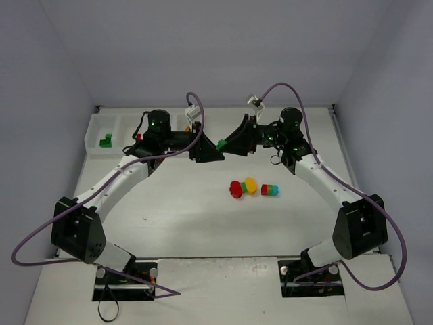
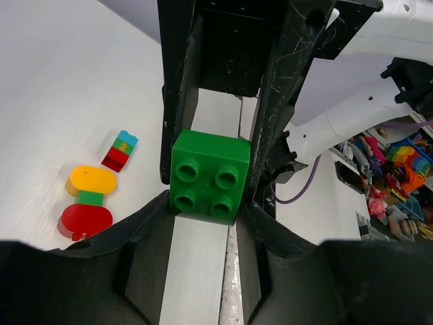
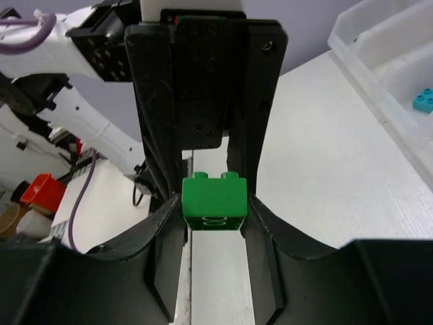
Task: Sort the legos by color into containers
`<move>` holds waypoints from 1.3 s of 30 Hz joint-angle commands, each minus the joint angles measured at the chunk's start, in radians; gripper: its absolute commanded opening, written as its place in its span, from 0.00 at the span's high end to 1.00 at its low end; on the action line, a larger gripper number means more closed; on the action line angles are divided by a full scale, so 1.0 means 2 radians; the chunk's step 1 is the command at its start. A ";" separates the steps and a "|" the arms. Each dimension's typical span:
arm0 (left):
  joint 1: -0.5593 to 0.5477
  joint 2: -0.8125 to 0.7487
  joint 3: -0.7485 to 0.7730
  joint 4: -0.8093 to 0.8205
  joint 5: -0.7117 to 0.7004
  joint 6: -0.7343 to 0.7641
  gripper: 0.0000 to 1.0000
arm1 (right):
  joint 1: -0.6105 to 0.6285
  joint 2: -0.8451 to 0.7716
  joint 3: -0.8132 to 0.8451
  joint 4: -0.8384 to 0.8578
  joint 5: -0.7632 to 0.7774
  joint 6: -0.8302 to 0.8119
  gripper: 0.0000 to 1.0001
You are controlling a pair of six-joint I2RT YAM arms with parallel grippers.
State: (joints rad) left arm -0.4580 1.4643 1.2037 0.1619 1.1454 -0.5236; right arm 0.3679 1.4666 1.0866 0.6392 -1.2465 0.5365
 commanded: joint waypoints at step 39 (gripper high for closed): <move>0.375 0.157 0.237 -0.330 -0.500 0.111 0.94 | -0.078 -0.101 -0.069 -0.106 0.159 -0.073 0.07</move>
State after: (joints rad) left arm 0.2752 1.7027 1.5829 -0.4023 0.2726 -0.3450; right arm 0.2050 1.3239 0.9520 0.3954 -0.9413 0.4240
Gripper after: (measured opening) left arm 0.315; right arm 0.933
